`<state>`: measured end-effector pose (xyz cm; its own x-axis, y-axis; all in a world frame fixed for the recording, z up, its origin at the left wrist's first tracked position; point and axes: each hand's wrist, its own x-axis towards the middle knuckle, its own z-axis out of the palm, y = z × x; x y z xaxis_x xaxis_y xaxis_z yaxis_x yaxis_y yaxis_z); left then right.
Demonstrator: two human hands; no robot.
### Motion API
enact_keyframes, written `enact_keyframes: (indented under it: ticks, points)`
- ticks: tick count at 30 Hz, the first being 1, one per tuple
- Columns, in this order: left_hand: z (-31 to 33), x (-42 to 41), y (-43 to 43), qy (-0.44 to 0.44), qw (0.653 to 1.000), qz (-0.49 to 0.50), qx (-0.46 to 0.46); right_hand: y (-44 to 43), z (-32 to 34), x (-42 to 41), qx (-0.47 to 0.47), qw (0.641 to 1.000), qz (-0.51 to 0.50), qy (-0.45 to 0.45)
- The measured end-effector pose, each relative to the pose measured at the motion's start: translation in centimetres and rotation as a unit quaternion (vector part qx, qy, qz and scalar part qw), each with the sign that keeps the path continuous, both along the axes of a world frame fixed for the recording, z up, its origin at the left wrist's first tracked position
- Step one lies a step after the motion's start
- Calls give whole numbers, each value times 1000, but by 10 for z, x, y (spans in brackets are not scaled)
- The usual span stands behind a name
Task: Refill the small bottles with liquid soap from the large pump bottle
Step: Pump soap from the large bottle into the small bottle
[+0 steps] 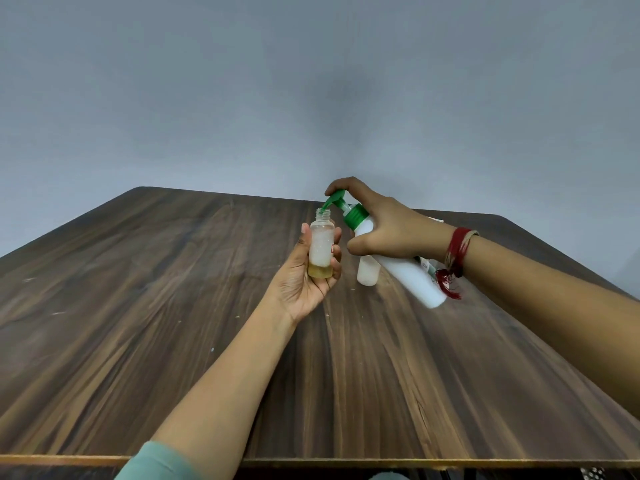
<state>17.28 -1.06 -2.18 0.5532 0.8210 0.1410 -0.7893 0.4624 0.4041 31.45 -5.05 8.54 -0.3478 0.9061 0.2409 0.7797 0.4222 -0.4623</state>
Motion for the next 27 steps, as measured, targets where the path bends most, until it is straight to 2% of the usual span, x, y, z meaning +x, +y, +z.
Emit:
enact_keyframes:
  ticks: [5, 11, 15, 27]
  points:
    - [-2, 2, 1, 9, 1000, -13, 13, 0, 1, 1, 17, 1000, -6, -8]
    - [0, 2, 0, 30, 999, 11, -7, -2, -1, -1, -8, 1000, -4, 13]
    - [-1, 0, 0, 6, 1000, 1, -1, -1, -3, -2, -22, 1000, -4, 14]
    - [-2, 1, 1, 31, 999, 6, 16, -4, -4, -2, 12, 999, -24, 18]
